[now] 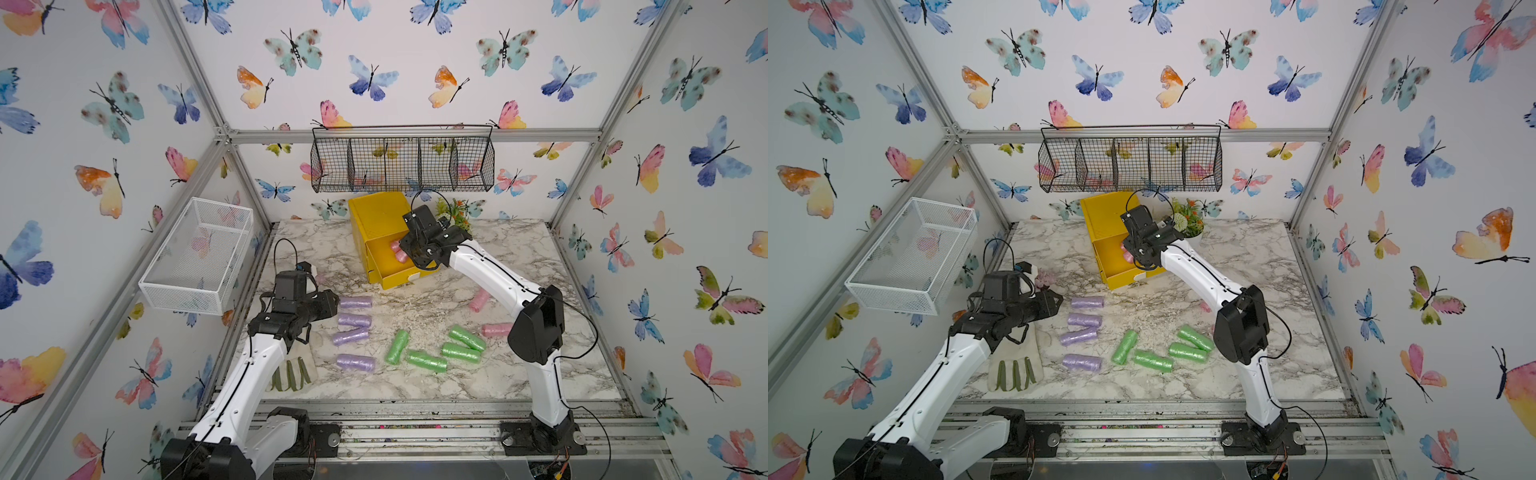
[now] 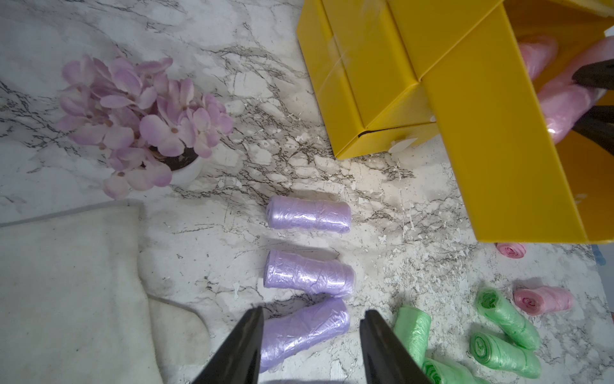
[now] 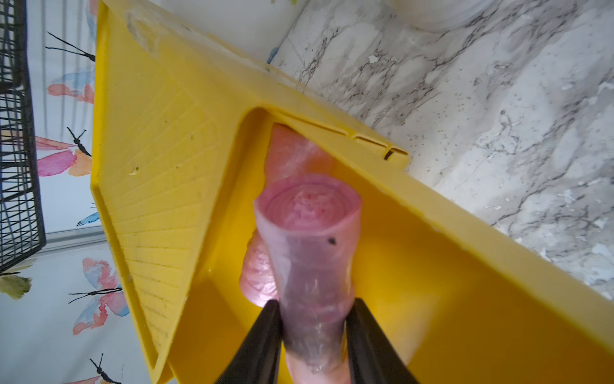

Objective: Sort the rolls of trash bags by color and place them into the drawer
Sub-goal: Place the roll of trash bags in the drawer.

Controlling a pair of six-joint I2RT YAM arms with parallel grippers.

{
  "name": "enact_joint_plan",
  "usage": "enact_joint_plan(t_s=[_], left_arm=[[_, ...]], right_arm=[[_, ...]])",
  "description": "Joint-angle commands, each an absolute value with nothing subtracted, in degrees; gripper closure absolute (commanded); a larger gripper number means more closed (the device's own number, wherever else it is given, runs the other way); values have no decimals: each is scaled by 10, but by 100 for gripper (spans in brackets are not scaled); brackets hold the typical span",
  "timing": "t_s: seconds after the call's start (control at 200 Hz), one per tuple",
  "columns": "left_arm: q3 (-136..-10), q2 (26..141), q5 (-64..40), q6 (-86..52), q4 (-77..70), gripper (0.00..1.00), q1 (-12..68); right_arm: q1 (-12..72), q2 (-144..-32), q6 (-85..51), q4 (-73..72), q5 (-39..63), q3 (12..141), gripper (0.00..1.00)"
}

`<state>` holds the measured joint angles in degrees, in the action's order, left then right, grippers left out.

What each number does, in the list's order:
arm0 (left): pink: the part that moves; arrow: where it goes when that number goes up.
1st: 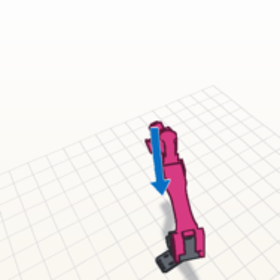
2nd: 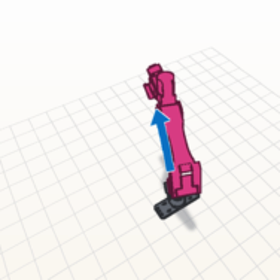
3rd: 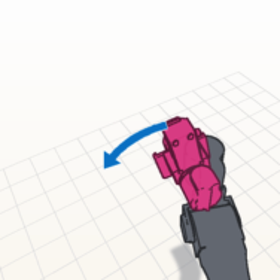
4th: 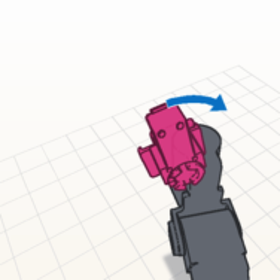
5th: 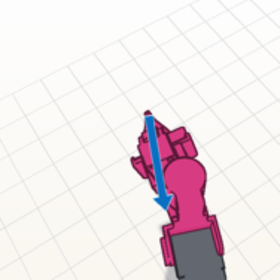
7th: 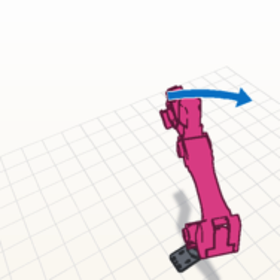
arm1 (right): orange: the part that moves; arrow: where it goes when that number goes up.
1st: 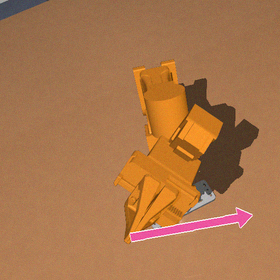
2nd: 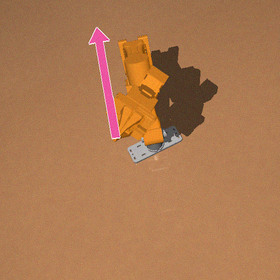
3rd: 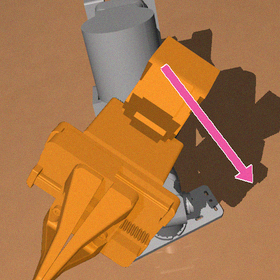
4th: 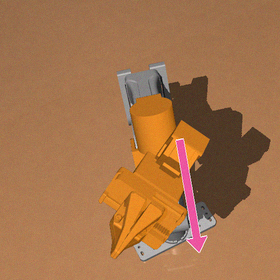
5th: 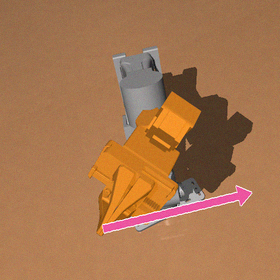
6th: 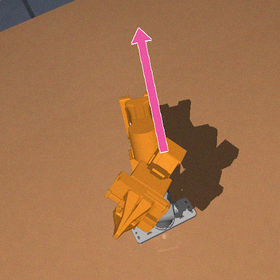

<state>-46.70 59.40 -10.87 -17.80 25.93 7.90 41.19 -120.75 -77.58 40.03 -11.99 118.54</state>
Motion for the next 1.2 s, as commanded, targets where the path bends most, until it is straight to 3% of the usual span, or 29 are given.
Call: enact_joint_plan(t_s=[0.0, 0.786, 1.076, 1.196], left_arm=[[-462, 585, -114, -174, 258, 48, 75], [-462, 584, -114, -174, 258, 48, 69], [-462, 583, -107, -174, 258, 48, 69], [-462, 582, -104, -174, 258, 48, 69]], right_arm=[[406, -1210, -779, 404, -132, 1186, 62], [404, -1166, -760, 384, -130, 1210, 58], [404, -1107, -732, 370, -129, 1202, 58], [404, -1046, -693, 342, -144, 1143, 58]])
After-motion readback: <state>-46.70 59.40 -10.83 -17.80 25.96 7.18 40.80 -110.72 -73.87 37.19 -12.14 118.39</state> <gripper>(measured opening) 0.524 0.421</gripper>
